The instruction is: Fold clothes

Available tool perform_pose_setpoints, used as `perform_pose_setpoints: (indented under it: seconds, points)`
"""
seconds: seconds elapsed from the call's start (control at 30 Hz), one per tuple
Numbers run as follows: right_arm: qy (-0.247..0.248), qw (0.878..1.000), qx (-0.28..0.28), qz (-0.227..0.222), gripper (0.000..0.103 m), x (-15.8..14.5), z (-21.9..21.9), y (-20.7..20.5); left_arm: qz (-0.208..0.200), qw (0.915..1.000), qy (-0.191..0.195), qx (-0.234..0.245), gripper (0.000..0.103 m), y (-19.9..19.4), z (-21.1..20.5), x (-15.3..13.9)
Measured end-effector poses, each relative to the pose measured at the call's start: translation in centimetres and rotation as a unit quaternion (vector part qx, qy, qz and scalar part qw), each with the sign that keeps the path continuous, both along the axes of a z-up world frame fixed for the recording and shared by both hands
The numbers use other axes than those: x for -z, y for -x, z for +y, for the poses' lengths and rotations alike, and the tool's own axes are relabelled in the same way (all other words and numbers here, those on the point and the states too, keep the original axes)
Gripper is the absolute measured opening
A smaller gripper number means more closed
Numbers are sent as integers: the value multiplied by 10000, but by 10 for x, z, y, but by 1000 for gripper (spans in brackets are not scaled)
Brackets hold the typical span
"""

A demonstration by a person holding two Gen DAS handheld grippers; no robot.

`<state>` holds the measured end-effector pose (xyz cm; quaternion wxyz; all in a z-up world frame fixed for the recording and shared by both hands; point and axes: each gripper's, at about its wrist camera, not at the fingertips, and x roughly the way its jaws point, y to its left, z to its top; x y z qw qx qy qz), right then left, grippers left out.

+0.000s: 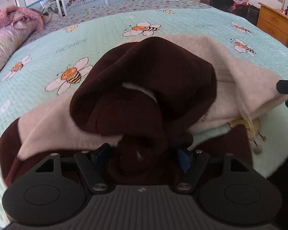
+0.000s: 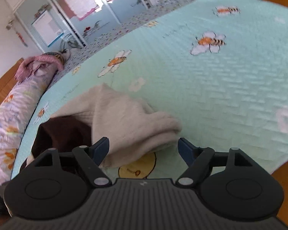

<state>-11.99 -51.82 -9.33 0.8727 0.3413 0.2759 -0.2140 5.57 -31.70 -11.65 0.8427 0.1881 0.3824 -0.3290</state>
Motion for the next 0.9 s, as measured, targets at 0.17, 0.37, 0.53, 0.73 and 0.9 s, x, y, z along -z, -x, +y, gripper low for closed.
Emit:
perform_pose_setpoints:
  seconds: [0.17,0.37,0.53,0.73,0.9]
  points:
    - [-521,9985,151,-107,75,22,-13,-30,-122,9977,553,-380,47,-15,16,-21]
    - [-87,9980,-325,-538,18,-21,4,-56,-498,9848,1437,-845,18,-24,49,-75]
    - [643,9756,-1014,-1838,17,-121,38,-59,-834,9649,2154,-1253,18,-31,80,-120]
    - [1154,9551,-1421,-2329,77,-165,81,-117,-861,9431,2044,-2479,49,-70,155,-133]
    - [642,9797,-1280,-1401,88,-119,94,-146,-218,9277,1778,-3276,48,-74,217,-81]
